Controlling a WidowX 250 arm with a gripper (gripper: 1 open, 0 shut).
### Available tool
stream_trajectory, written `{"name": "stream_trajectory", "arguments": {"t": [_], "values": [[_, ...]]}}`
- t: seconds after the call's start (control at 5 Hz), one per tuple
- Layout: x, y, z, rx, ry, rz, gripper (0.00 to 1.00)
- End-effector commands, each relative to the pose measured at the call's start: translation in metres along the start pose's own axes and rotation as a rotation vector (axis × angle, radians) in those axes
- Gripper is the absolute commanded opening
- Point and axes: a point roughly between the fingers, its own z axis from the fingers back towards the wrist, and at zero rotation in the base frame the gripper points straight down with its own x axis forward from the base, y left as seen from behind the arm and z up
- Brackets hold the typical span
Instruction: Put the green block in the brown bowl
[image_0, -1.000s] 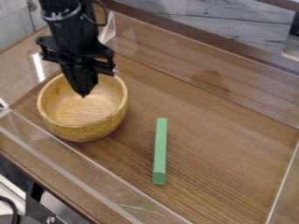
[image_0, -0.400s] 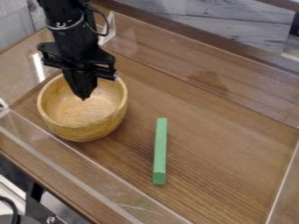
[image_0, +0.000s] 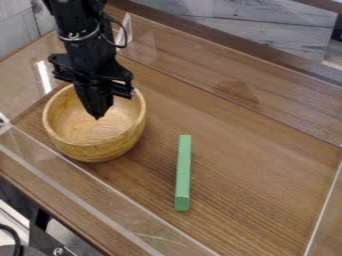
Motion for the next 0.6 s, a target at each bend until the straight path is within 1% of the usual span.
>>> {"name": "stream_trajectory", "arguments": {"t": [0.0,0.2,0.4], "values": [[0.015,-0.005,0.006,0.011,-0.044,-0.035,0.0],[0.017,0.003,0.0,0.009,-0.036,-0.082,1.0],[0.02,0.011,-0.003,0.004,-0.027,-0.127,1.0]]}}
